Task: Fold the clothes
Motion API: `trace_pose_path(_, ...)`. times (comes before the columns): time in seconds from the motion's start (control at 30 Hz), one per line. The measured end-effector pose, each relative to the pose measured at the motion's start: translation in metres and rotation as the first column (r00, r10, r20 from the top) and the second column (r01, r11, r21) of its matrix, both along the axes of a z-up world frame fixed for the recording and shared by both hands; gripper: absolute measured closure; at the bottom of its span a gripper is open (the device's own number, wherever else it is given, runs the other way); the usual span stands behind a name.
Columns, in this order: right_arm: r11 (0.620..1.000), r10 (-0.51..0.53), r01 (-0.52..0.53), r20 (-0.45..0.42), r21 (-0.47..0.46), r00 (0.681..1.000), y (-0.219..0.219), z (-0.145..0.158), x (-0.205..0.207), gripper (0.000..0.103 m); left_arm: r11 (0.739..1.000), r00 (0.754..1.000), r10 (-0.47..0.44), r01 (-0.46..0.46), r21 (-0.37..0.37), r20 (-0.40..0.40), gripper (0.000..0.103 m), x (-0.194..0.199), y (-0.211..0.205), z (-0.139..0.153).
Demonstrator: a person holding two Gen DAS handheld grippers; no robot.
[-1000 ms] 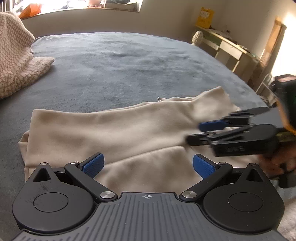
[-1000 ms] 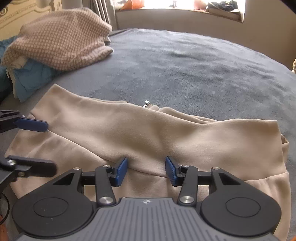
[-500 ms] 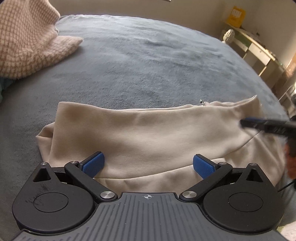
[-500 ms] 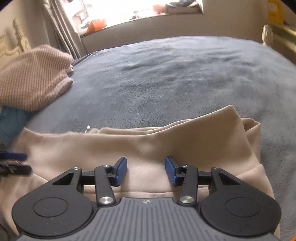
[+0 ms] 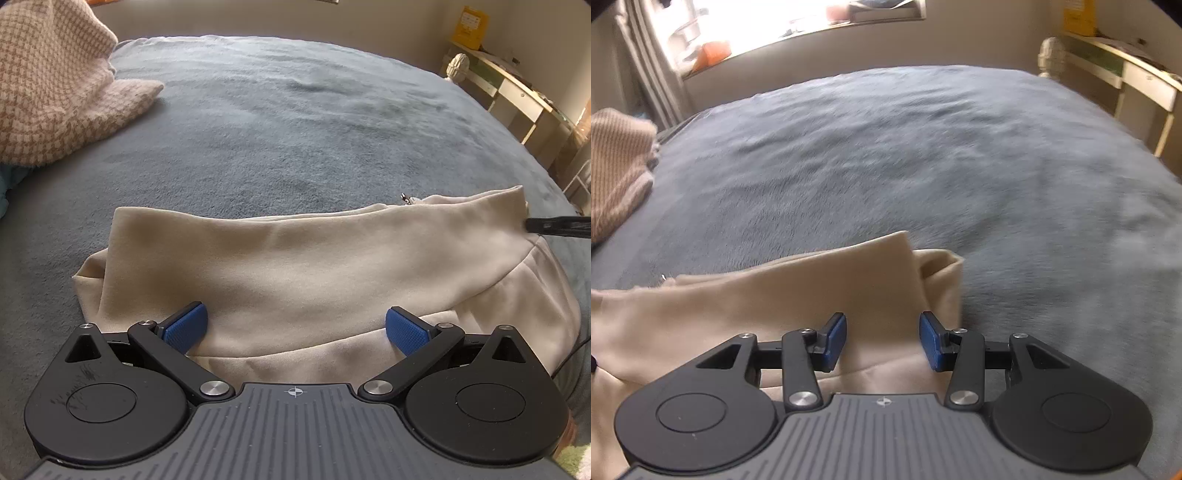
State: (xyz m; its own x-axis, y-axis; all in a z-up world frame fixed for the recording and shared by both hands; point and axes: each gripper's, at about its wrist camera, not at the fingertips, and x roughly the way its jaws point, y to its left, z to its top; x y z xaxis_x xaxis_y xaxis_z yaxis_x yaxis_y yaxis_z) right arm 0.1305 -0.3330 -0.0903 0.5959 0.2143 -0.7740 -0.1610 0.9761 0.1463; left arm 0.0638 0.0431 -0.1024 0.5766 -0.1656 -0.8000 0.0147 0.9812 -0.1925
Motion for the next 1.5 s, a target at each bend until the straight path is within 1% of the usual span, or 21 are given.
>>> trace_pose_path(0.13,0.997,0.068,-0.067,-0.019,0.046,0.998,-0.016,0.026,-0.024,0.056,1.000,1.000,0.007,-0.007,-0.020,-0.001,0.000,0.000,0.003,-0.001)
trace_pose_path(0.37,0.974,0.222,-0.225,-0.108,-0.018,0.969,-0.011,-0.010,-0.057,0.056,1.000,1.000,-0.011,0.011,-0.009,0.003,0.000,0.000,0.002,0.000)
trace_pose_path(0.43,0.962,0.264,-0.270,-0.135,-0.034,0.955,-0.010,-0.020,-0.066,0.051,1.000,1.000,-0.015,0.015,-0.006,-0.002,0.000,-0.001,0.003,0.002)
trace_pose_path(0.47,0.955,0.284,-0.293,-0.149,-0.042,0.947,-0.009,-0.026,-0.070,0.050,1.000,1.000,-0.011,0.011,0.005,-0.007,0.000,-0.003,0.004,0.006)
trace_pose_path(0.57,0.960,0.264,-0.277,-0.184,-0.047,0.947,-0.005,-0.012,-0.064,0.053,1.000,1.000,-0.005,0.005,0.021,0.002,0.000,-0.018,0.012,0.023)
trace_pose_path(0.63,0.948,0.290,-0.307,-0.168,-0.080,0.942,0.001,0.000,-0.067,0.054,1.000,0.999,-0.029,0.029,0.000,0.017,0.000,-0.038,0.021,0.034)
trace_pose_path(0.7,0.929,0.355,-0.365,-0.130,-0.057,0.926,0.011,0.016,-0.073,0.055,0.998,0.998,-0.060,0.059,0.024,0.018,0.000,-0.060,0.026,0.040)
trace_pose_path(0.73,0.916,0.393,-0.399,-0.110,-0.034,0.913,0.017,0.024,-0.076,0.055,0.996,0.997,-0.074,0.073,0.041,0.013,0.000,-0.070,0.027,0.041)
trace_pose_path(0.8,0.871,0.490,-0.491,-0.067,-0.006,0.869,0.033,0.034,-0.085,0.055,0.991,0.995,-0.095,0.097,0.095,-0.020,0.000,-0.084,0.025,0.033)
trace_pose_path(0.9,0.788,0.612,-0.615,-0.071,-0.025,0.788,0.060,0.022,-0.097,0.056,0.982,0.992,-0.101,0.112,0.155,-0.079,0.001,-0.100,0.023,0.017)
trace_pose_path(0.97,0.745,0.641,-0.656,-0.144,-0.123,0.754,0.074,-0.004,-0.104,0.058,0.979,0.990,-0.086,0.106,0.174,-0.115,0.000,-0.104,0.026,0.001)
trace_pose_path(1.03,0.679,0.680,-0.697,-0.160,-0.230,0.715,0.082,-0.022,-0.114,0.060,0.983,0.989,-0.069,0.090,0.163,-0.131,0.000,-0.105,0.034,-0.011)
trace_pose_path(1.07,0.662,0.683,-0.704,-0.178,-0.259,0.708,0.089,-0.021,-0.115,0.060,0.987,0.989,-0.059,0.078,0.139,-0.134,0.000,-0.104,0.039,-0.013)
trace_pose_path(1.17,0.657,0.679,-0.703,-0.193,-0.272,0.709,0.103,0.001,-0.115,0.066,0.991,0.990,-0.049,0.065,0.115,-0.134,0.000,-0.103,0.046,-0.012)
trace_pose_path(1.2,0.647,0.696,-0.715,-0.175,-0.265,0.696,0.108,0.009,-0.116,0.066,0.991,0.990,-0.052,0.067,0.117,-0.133,0.000,-0.102,0.047,-0.011)
trace_pose_path(1.23,0.635,0.718,-0.729,-0.151,-0.256,0.679,0.113,0.018,-0.117,0.066,0.990,0.990,-0.056,0.072,0.121,-0.132,0.000,-0.102,0.047,-0.011)
trace_pose_path(1.3,0.599,0.779,-0.777,-0.086,-0.195,0.621,0.126,0.033,-0.122,0.066,0.989,0.989,-0.064,0.081,0.127,-0.132,0.000,-0.100,0.046,-0.010)
trace_pose_path(1.37,0.551,0.828,-0.823,-0.038,-0.137,0.560,0.143,0.034,-0.126,0.066,0.989,0.989,-0.066,0.082,0.126,-0.132,0.000,-0.100,0.046,-0.010)
trace_pose_path(1.4,0.531,0.842,-0.838,-0.035,-0.126,0.539,0.151,0.029,-0.128,0.066,0.990,0.989,-0.063,0.079,0.121,-0.131,0.000,-0.101,0.046,-0.011)
trace_pose_path(1.47,0.484,0.860,-0.862,-0.102,-0.150,0.500,0.170,-0.002,-0.130,0.066,0.992,0.990,-0.054,0.067,0.105,-0.129,0.000,-0.105,0.048,-0.011)
trace_pose_path(1.5,0.473,0.859,-0.865,-0.130,-0.168,0.495,0.174,-0.011,-0.131,0.066,0.994,0.990,-0.047,0.060,0.093,-0.130,0.000,-0.108,0.050,-0.011)
